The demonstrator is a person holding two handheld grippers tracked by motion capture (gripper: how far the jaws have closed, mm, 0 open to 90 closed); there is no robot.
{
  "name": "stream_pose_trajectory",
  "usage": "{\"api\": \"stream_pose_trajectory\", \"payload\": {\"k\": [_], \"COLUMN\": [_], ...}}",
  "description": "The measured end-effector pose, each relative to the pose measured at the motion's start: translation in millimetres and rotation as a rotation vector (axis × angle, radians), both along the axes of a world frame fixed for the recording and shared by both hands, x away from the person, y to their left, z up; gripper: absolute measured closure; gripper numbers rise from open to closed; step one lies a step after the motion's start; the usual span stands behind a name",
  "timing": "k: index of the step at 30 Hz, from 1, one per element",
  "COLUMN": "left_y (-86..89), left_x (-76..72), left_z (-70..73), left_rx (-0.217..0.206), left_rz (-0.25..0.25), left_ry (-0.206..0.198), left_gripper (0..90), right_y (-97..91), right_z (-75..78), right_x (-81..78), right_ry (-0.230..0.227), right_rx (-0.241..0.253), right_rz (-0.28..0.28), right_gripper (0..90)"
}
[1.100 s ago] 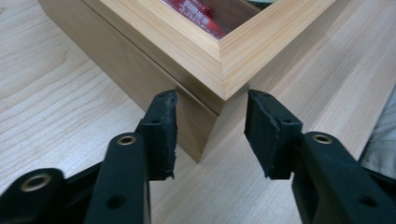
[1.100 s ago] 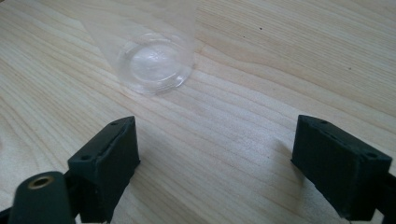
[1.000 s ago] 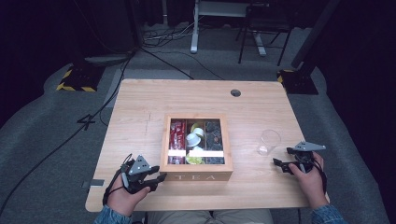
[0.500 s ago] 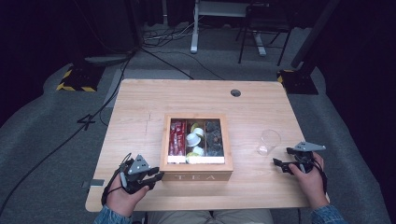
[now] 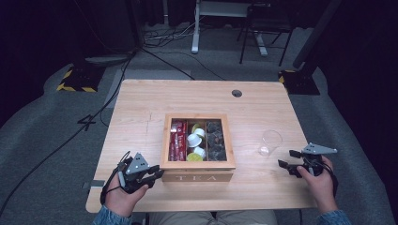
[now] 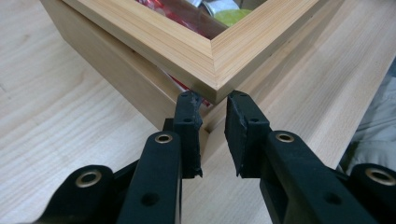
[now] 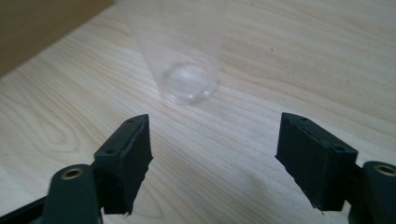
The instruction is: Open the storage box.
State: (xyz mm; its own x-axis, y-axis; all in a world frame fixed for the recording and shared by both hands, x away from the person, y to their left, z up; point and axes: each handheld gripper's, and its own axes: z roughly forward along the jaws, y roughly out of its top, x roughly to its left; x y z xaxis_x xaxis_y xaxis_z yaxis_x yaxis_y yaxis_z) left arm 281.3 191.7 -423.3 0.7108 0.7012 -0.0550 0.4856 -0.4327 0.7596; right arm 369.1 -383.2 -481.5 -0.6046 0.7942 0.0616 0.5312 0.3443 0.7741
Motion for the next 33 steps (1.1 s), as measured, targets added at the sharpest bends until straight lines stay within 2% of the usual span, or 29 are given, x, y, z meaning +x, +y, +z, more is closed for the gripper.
{"api": "stream_pose_trajectory", "payload": {"k": [4, 10, 14, 20, 23, 27, 30, 33], "left_y": [1.6, 2.7, 2.4, 4.1, 4.5, 5.0, 5.4, 4.9], "left_x": [1.9, 6.8, 8.6, 10.2, 10.8, 11.9, 12.2, 11.9], "left_z": [7.5, 13.7, 17.2, 21.7, 22.4, 23.7, 23.6, 23.1], "left_rx": [-0.022, -0.035, -0.05, -0.059, -0.075, -0.076, -0.073, -0.077], "left_rz": [0.001, -0.011, -0.004, 0.001, 0.003, 0.002, 0.001, 0.006], "left_ry": [-0.036, -0.055, -0.071, -0.088, -0.083, -0.086, -0.089, -0.089], "left_gripper": [75.2, 75.2, 75.1, 75.0, 74.9, 74.6, 74.4, 73.7], "right_y": [1.6, 5.2, 12.1, 33.5, 44.3, 57.3, 67.9, 78.1], "right_z": [13.4, 28.6, 42.8, 63.9, 72.7, 81.6, 87.1, 91.3], "right_x": [-7.5, -18.1, -24.2, -26.1, -25.0, -23.1, -21.8, -20.8], "right_ry": [-0.02, -0.041, -0.071, -0.095, -0.105, -0.11, -0.11, -0.112], "right_rx": [0.011, 0.023, 0.036, 0.053, 0.061, 0.048, 0.019, 0.023], "right_rz": [0.011, 0.03, 0.053, 0.104, 0.132, 0.168, 0.201, 0.227], "right_gripper": [26.8, 26.3, 24.6, 22.1, 22.1, 21.7, 23.0, 22.9]}}
